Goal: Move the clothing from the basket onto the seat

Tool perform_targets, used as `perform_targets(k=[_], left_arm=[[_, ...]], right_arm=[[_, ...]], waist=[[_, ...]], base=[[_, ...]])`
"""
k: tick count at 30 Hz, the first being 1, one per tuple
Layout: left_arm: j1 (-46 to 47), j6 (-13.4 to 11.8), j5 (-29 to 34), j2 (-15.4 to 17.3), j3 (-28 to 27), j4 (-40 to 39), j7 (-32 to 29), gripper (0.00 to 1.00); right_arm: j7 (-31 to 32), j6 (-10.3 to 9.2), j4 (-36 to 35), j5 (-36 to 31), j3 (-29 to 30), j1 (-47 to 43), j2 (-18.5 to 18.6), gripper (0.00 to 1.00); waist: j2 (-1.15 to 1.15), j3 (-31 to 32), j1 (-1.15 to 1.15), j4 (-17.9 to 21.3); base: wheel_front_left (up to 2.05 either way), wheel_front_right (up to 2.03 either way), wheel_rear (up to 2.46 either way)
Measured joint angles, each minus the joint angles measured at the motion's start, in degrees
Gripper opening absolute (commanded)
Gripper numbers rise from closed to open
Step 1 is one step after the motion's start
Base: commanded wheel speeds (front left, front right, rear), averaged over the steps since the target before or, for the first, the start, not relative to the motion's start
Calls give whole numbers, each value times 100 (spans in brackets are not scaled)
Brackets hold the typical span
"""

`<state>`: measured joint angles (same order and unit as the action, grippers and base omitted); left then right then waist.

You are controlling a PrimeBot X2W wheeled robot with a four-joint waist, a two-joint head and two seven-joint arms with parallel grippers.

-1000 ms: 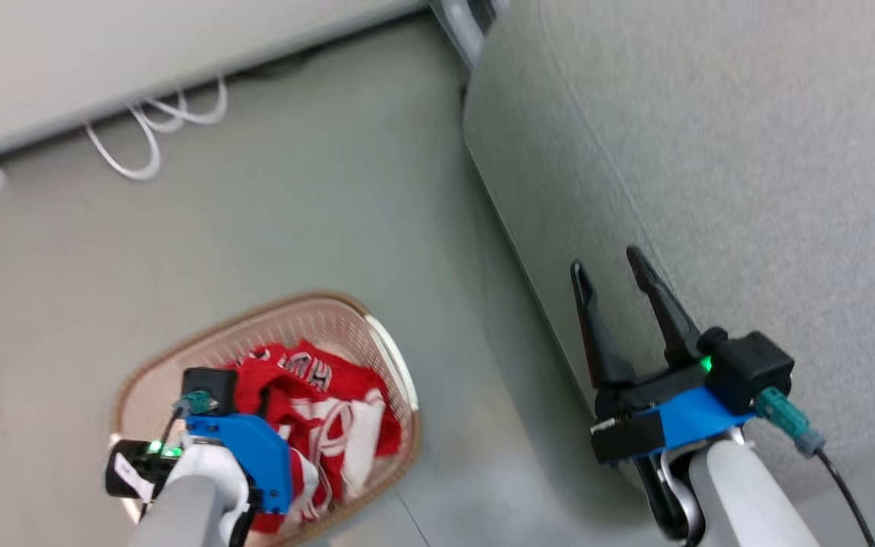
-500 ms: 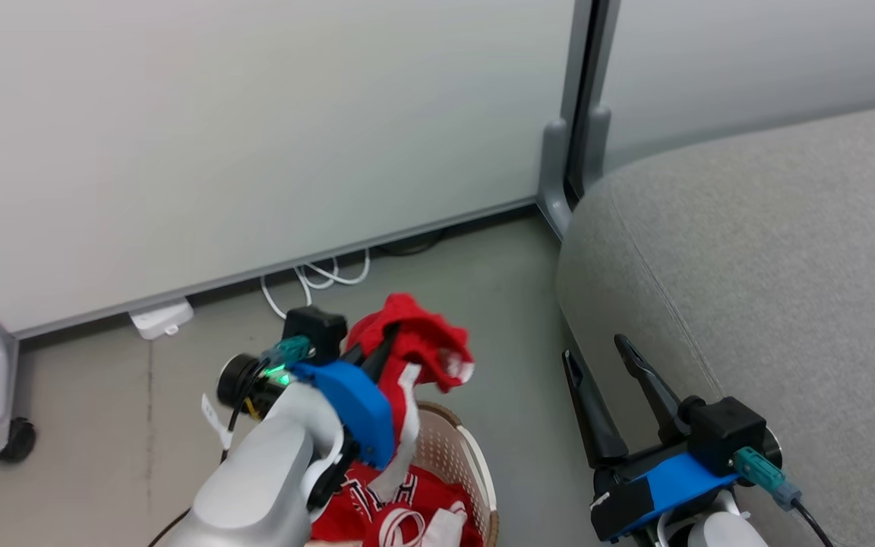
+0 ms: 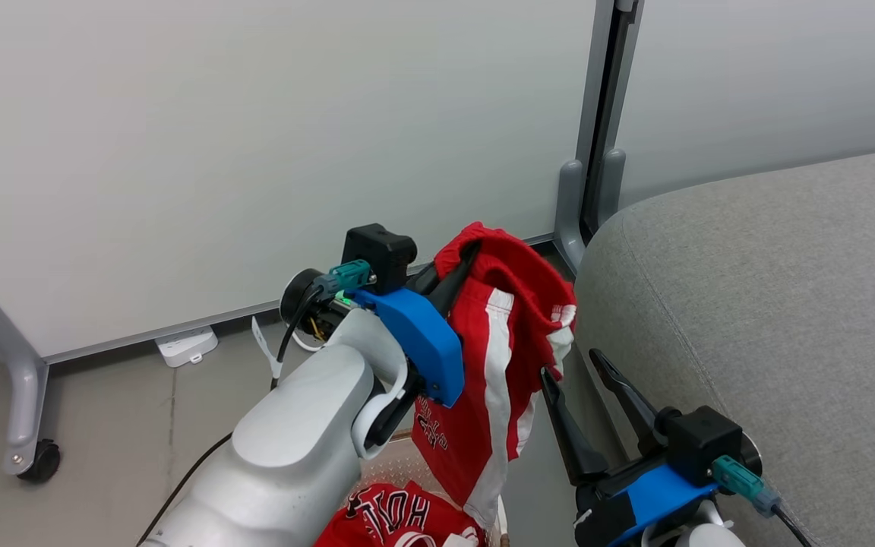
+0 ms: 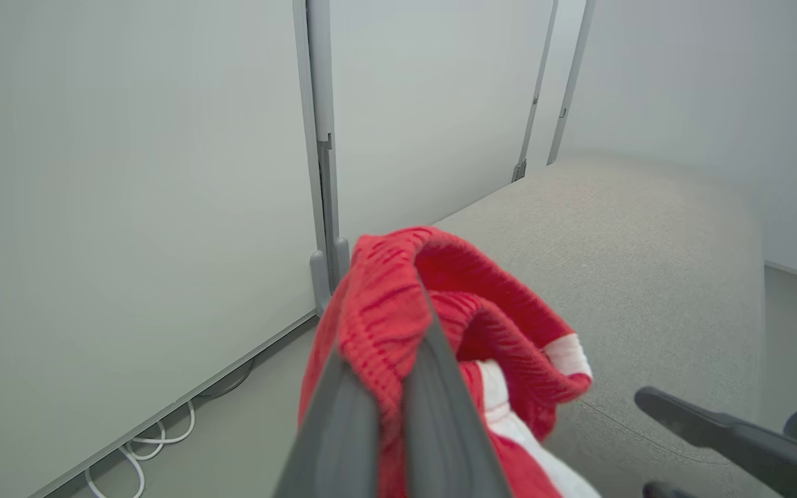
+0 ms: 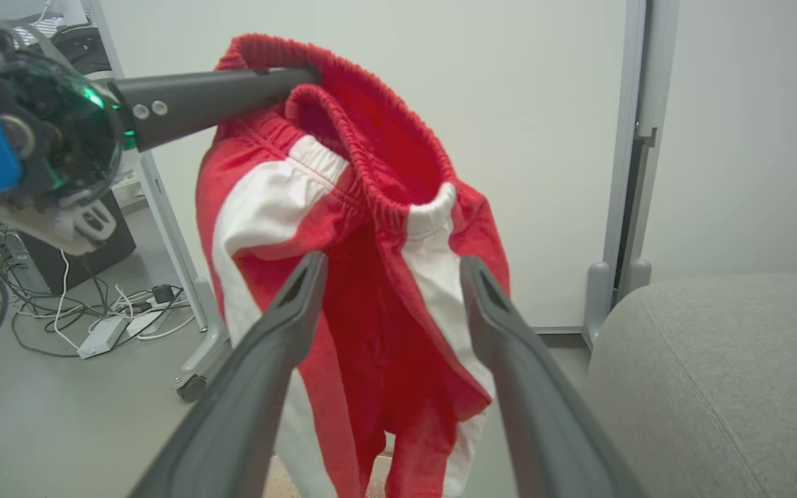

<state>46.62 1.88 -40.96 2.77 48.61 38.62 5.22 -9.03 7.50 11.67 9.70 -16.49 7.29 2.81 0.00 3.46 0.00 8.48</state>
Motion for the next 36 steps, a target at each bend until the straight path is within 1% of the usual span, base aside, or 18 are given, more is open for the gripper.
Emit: perform_targets(k=[5, 9, 14, 19, 26, 30, 31, 32, 36], left_arm=[[95, -125, -283, 2, 327, 97, 78, 0], [214, -151, -487, 2, 535, 187, 146, 0], [321, -183, -726, 2, 761, 256, 219, 0], [443, -224, -929, 2, 993, 298, 292, 0], [512, -227, -1228, 2, 1346, 267, 369, 0], [539, -248, -1366, 9, 1519, 259, 441, 0], [552, -260, -1404, 4, 1564, 257, 455, 0], [567, -279, -1443, 4, 1608, 252, 477, 0], [586, -291, -1579, 4, 1757, 241, 531, 0]], right_arm=[[24, 0, -13, 62, -109, -8, 0, 100], [48, 0, 2, 90, -233, -2, 0, 100], [209, 0, 151, 99, -550, 29, 0, 100], [274, 0, 588, 170, -899, 399, 0, 100], [277, 0, 1432, 335, -992, 1001, 5, 100], [245, 0, 1842, 542, -1277, 1381, 5, 100], [246, 0, 1941, 628, -1367, 1452, 2, 38], [248, 0, 2037, 695, -1445, 1510, -1, 0], [192, 0, 2336, 827, -1641, 1702, 1, 0]], waist=[[0, 16, 0, 54], [0, -4, 0, 86], [0, -28, 0, 81], [0, -66, 0, 53], [0, -72, 0, -117], [0, -50, 0, -184], [0, -41, 0, -192], [0, -36, 0, -200], [0, -21, 0, -238]], base=[[0, 0, 0], [0, 0, 0], [0, 0, 0], [0, 0, 0], [0, 0, 0], [0, 0, 0], [0, 0, 0], [0, 0, 0], [0, 0, 0]])
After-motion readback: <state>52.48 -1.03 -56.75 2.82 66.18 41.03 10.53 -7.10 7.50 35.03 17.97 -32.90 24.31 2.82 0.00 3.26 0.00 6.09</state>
